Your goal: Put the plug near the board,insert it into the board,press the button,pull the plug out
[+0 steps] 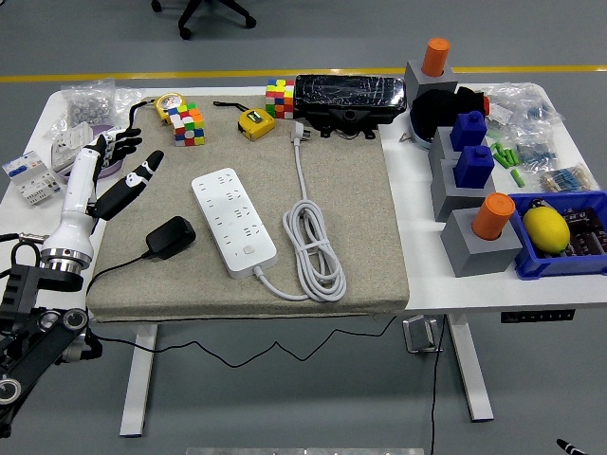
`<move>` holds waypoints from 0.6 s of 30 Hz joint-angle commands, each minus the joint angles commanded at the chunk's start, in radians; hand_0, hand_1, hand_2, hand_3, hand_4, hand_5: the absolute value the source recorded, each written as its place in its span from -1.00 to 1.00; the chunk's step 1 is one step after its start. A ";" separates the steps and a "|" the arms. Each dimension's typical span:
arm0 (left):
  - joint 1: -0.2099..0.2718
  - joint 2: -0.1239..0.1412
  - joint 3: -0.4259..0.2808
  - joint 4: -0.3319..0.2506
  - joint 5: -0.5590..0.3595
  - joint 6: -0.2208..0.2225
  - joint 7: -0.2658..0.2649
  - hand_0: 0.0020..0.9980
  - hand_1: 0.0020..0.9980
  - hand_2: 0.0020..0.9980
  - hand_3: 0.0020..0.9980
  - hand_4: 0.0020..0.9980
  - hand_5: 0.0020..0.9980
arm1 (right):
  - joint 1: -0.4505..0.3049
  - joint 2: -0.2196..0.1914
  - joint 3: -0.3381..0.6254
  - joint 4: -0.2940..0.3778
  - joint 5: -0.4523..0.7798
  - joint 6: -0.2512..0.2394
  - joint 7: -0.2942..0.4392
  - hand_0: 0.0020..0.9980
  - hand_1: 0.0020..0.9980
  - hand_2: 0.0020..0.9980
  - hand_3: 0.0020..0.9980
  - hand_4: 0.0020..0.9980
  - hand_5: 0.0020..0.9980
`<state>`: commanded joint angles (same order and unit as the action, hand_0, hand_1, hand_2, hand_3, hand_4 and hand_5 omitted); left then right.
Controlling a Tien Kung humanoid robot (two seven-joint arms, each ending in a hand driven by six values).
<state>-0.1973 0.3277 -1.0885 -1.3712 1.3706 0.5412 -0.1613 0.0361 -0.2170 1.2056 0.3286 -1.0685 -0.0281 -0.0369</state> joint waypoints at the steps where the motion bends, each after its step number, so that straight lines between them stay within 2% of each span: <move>1: 0.001 0.000 -0.001 -0.001 0.000 0.000 0.001 0.46 0.47 0.45 0.49 0.83 0.42 | -0.001 0.001 0.001 -0.001 0.000 0.001 -0.001 0.30 0.29 0.23 0.09 0.95 0.08; 18: 0.012 0.009 -0.001 -0.011 0.012 -0.014 0.015 0.45 0.47 0.44 0.47 0.82 0.43 | -0.009 0.015 0.023 -0.001 -0.005 0.010 -0.007 0.30 0.29 0.24 0.09 0.95 0.09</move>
<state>-0.1851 0.3365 -1.0891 -1.3821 1.3823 0.5274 -0.1461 0.0269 -0.2023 1.2286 0.3273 -1.0737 -0.0177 -0.0442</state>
